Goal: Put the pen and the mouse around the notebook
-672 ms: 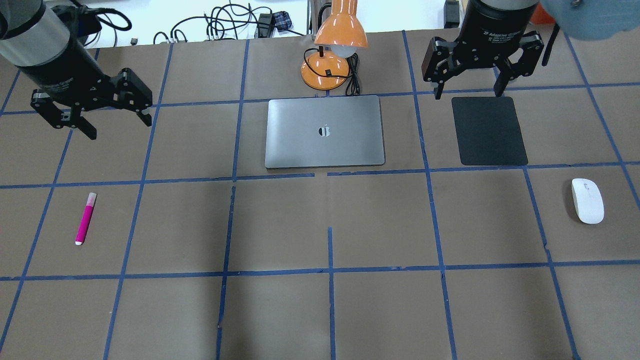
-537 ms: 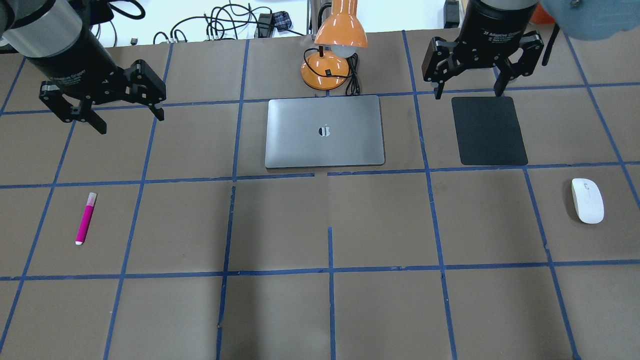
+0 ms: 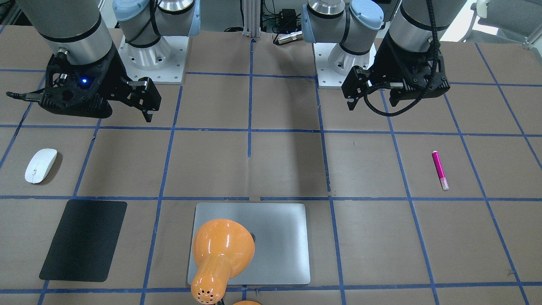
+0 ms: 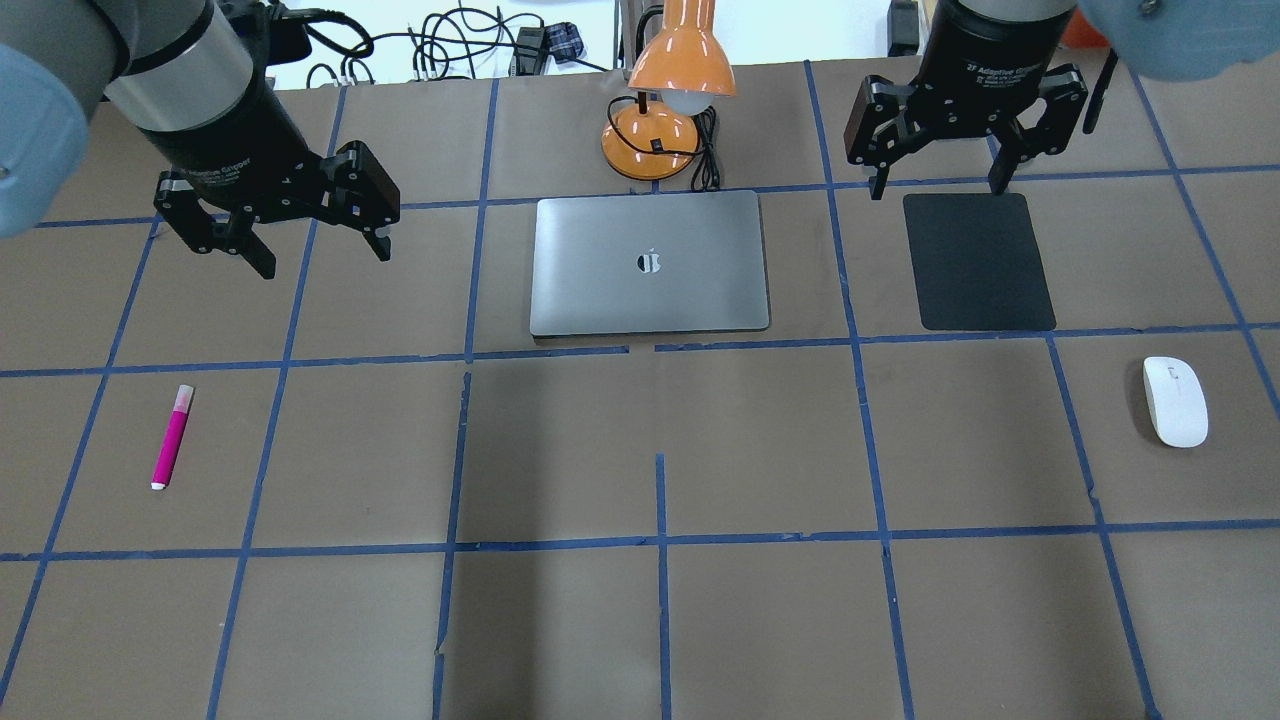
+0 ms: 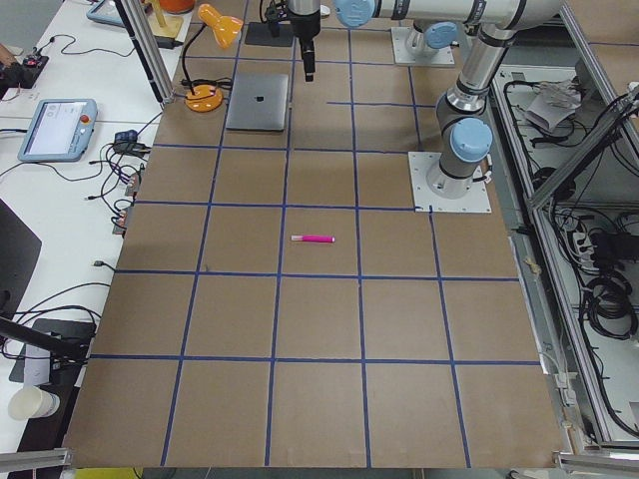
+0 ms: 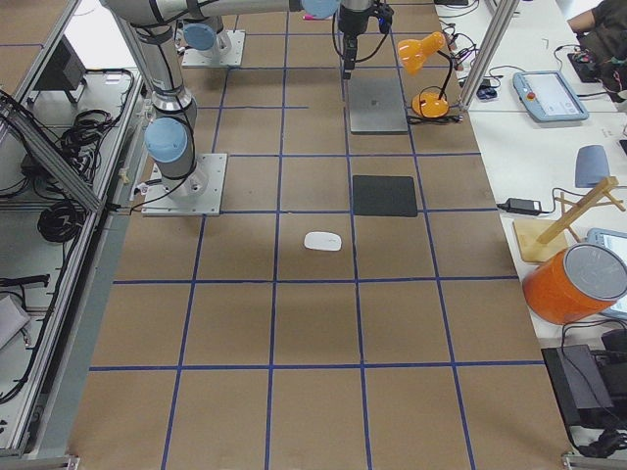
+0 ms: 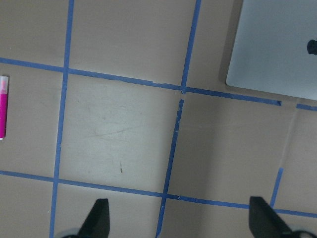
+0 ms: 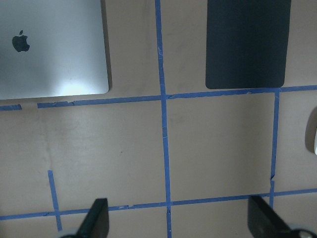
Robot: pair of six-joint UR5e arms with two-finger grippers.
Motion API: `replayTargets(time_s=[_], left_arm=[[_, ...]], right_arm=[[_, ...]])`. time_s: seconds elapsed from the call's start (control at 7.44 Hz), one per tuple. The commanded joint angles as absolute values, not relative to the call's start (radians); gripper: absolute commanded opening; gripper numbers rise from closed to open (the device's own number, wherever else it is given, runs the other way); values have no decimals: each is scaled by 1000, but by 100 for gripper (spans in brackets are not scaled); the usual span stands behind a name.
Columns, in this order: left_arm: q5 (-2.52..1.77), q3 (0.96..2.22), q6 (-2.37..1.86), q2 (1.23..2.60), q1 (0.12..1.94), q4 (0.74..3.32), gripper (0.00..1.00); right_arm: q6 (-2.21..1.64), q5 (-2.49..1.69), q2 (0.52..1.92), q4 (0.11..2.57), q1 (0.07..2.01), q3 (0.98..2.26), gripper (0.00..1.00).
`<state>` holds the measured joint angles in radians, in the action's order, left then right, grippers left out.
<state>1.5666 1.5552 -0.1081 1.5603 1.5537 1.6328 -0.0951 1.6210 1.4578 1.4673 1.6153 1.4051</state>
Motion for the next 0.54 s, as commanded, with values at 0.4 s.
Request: replayTargets(time_s=[0.4], left_arm=[[1572,1545,-107,1542,1540,1638,100]], right_arm=[[-83,1631,1457,1466,1614,1405,100]])
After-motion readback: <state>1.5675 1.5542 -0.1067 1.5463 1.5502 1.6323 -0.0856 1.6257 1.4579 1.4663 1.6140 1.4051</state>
